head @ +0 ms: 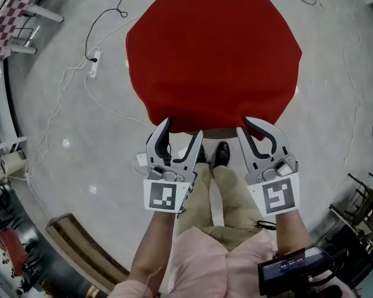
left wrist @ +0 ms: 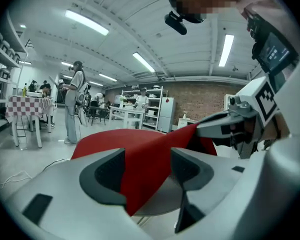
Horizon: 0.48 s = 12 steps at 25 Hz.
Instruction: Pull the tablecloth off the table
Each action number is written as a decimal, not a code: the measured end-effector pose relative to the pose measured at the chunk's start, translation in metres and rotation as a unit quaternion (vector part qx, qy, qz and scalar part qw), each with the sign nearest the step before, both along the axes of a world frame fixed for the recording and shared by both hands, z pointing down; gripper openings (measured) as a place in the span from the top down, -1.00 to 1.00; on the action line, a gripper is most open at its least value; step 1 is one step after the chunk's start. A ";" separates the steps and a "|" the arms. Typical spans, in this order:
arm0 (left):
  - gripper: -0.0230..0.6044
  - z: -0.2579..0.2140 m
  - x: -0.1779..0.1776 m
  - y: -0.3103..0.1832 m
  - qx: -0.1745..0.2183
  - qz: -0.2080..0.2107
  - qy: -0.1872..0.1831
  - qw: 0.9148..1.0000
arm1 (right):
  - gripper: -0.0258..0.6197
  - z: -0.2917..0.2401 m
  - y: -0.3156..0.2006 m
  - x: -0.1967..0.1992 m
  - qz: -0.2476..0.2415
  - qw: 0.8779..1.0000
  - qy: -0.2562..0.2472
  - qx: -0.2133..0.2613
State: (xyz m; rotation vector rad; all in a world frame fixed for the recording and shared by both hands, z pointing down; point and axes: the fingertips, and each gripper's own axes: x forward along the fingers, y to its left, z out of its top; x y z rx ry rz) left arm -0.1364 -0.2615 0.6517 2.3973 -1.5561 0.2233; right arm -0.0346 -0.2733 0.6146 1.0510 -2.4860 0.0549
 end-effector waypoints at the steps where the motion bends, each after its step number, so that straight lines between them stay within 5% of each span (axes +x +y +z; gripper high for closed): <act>1: 0.07 -0.003 0.004 -0.003 0.001 0.002 0.007 1.000 | 0.79 -0.010 -0.007 0.000 0.006 1.000 -0.014 0.002; 12: -0.29 0.002 0.021 -0.039 0.006 0.000 -0.011 1.000 | 0.79 -0.063 -0.053 -0.014 0.002 0.999 -0.033 -0.042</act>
